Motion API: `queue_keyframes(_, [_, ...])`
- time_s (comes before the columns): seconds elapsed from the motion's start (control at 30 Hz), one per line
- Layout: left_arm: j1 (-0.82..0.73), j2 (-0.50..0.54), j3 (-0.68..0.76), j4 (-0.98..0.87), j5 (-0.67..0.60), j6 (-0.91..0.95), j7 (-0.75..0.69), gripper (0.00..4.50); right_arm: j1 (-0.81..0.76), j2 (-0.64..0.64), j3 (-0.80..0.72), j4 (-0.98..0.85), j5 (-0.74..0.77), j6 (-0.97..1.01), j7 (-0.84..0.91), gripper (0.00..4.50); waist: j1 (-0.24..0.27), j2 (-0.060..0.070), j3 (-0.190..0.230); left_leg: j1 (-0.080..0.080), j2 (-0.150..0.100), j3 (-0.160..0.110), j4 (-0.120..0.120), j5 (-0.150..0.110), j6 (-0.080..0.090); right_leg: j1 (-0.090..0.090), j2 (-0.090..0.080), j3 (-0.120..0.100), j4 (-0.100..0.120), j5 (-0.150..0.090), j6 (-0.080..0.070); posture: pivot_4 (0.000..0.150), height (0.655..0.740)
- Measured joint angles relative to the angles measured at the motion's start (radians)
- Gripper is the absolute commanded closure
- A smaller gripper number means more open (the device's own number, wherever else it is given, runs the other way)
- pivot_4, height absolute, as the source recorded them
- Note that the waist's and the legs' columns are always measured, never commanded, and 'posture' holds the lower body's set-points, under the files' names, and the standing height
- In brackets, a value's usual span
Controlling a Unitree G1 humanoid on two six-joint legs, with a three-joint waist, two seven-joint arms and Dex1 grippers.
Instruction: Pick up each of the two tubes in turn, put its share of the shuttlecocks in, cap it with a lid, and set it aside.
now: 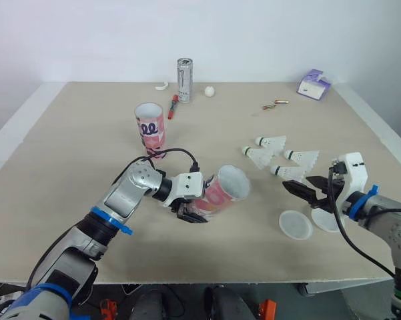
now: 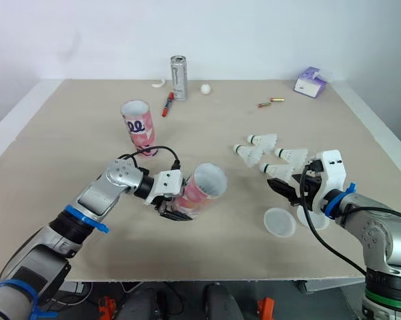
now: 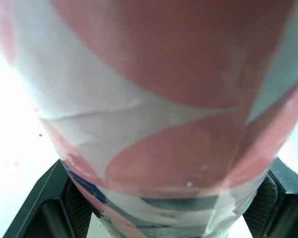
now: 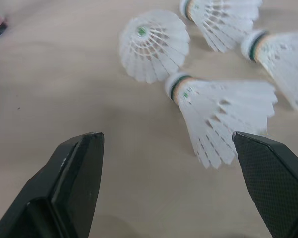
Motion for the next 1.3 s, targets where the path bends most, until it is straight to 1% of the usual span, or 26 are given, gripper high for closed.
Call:
queue_keyframes(0.13, [0.000,0.007,-0.002,-0.025,0.000,0.041,-0.007,1.00,-0.022,0.027,0.004,0.037,0.001,-0.008,-0.018,0.06,-0.002,0.000,0.000,0.000,0.000,0.000,0.000,0.000,0.000,0.000,0.000,0.000,0.000,0.000,0.000,0.150,0.7400])
queue_keyframes(0.3, [-0.002,0.029,-0.008,-0.045,0.000,0.060,-0.026,1.00,-0.069,0.030,0.022,0.076,0.000,-0.038,-0.018,0.06,-0.002,0.000,0.000,0.000,0.000,0.000,0.000,0.000,0.000,0.000,0.001,0.000,0.000,0.000,0.000,0.150,0.7400])
queue_keyframes(0.5, [-0.017,0.036,-0.022,-0.044,0.008,0.054,-0.033,1.00,-0.161,0.044,0.079,0.209,-0.027,-0.093,-0.018,0.06,-0.002,0.000,0.000,0.001,0.000,0.000,0.000,0.000,0.000,0.000,0.002,0.002,0.000,0.000,0.000,0.150,0.7400])
queue_keyframes(0.6, [-0.018,0.036,-0.023,-0.043,0.008,0.051,-0.030,1.00,-0.174,0.065,0.096,0.267,-0.041,-0.113,-0.017,0.84,-0.003,0.000,0.000,0.000,0.000,0.001,0.000,0.000,0.000,0.000,0.002,0.005,0.000,0.000,0.000,0.150,0.7400])
queue_keyframes(0.63, [-0.018,0.036,-0.023,-0.043,0.008,0.050,-0.029,1.00,-0.177,0.067,0.099,0.275,-0.043,-0.116,-0.017,1.20,-0.003,0.000,0.000,0.000,0.000,0.001,0.000,0.000,0.000,0.000,0.002,0.005,0.000,0.000,0.000,0.150,0.7400])
queue_keyframes(0.83, [-0.018,0.036,-0.024,-0.041,0.008,0.049,-0.026,1.00,-0.219,0.075,0.125,0.327,-0.069,-0.151,-0.017,4.18,-0.003,0.000,0.000,0.001,0.000,0.002,0.000,0.000,0.000,0.000,0.003,0.007,0.001,0.001,0.001,0.150,0.7400])
queue_keyframes(0.87, [-0.018,0.036,-0.024,-0.041,0.008,0.048,-0.026,1.00,-0.221,0.075,0.129,0.329,-0.071,-0.155,-0.016,4.43,-0.003,0.000,0.000,0.001,0.000,0.002,0.000,0.000,0.000,0.000,0.003,0.008,0.001,0.001,0.000,0.150,0.7400])
queue_keyframes(1.03, [-0.018,0.034,-0.024,-0.033,0.008,0.035,-0.024,1.00,-0.222,0.076,0.133,0.333,-0.078,-0.159,-0.003,4.43,-0.003,0.000,0.000,0.001,0.000,0.002,0.000,0.000,0.000,0.000,0.003,0.009,0.001,0.001,0.001,0.150,0.7400])
queue_keyframes(1.13, [-0.020,0.032,-0.025,-0.026,0.008,0.031,-0.022,1.00,-0.199,0.072,0.133,0.289,-0.077,-0.156,0.004,4.43,-0.002,0.000,0.000,0.001,-0.001,0.002,0.000,0.000,0.000,0.000,0.004,0.013,0.001,0.001,0.001,0.150,0.7400])
queue_keyframes(1.27, [-0.025,0.030,-0.025,-0.013,0.008,0.032,-0.023,1.00,-0.173,0.020,0.138,0.179,-0.072,-0.147,0.033,4.43,-0.003,0.001,0.000,0.002,-0.001,0.004,0.000,0.000,0.000,0.000,0.005,0.015,0.001,0.002,0.003,0.150,0.7400])
queue_keyframes(1.3, [-0.032,0.027,-0.025,-0.003,0.006,0.033,-0.023,1.00,-0.166,-0.046,0.151,0.104,-0.070,-0.149,0.077,4.43,-0.002,0.004,0.002,0.001,-0.002,0.005,0.001,0.001,0.002,-0.002,0.005,0.016,0.001,0.002,0.003,0.150,0.7400])
